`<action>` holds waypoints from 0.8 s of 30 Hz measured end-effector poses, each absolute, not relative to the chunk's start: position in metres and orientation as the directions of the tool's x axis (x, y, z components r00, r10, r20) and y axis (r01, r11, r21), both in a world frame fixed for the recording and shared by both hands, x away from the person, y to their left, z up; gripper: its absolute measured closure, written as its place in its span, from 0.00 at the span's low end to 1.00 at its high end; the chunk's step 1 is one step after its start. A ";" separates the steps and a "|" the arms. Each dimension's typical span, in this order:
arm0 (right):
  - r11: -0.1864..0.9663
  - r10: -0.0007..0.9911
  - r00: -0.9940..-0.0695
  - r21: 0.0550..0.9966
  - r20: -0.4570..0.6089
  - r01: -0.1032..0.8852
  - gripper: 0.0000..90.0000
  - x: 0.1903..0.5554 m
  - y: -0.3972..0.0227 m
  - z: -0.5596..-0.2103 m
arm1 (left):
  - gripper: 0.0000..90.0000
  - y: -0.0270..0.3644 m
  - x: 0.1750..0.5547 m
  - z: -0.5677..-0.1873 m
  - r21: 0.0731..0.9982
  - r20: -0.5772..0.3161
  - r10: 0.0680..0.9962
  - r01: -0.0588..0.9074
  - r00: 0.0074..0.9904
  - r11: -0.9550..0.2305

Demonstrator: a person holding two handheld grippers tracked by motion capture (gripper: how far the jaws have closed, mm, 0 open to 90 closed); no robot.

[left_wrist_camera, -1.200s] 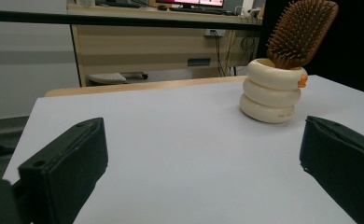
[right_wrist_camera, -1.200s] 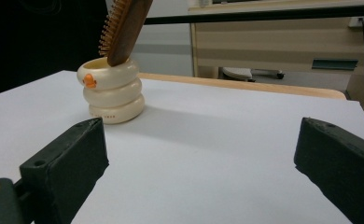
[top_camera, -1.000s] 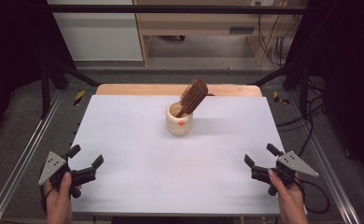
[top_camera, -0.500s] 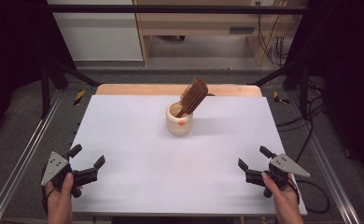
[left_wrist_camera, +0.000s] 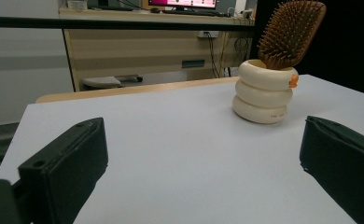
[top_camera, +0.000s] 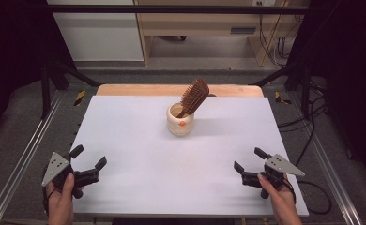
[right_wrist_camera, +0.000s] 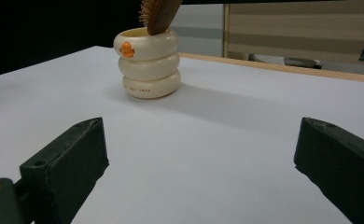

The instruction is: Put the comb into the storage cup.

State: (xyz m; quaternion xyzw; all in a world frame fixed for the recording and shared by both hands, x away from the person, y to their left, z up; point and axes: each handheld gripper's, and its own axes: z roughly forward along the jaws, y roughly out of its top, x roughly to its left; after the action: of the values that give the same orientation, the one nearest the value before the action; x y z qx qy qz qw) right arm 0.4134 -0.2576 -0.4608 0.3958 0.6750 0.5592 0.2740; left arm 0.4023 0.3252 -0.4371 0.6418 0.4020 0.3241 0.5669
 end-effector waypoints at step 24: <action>0.092 0.802 -0.595 0.975 0.047 0.200 0.03 0.423 -0.238 -0.461 | 0.01 0.312 0.402 -0.437 0.989 -0.027 0.847 0.138 0.530 -0.055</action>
State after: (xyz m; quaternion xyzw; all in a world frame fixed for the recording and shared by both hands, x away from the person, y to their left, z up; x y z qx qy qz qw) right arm 0.4227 -0.2376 -0.4609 0.3635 0.6895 0.5675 0.2653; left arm 0.4020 0.3116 -0.4370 0.6579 0.3743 0.3078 0.5765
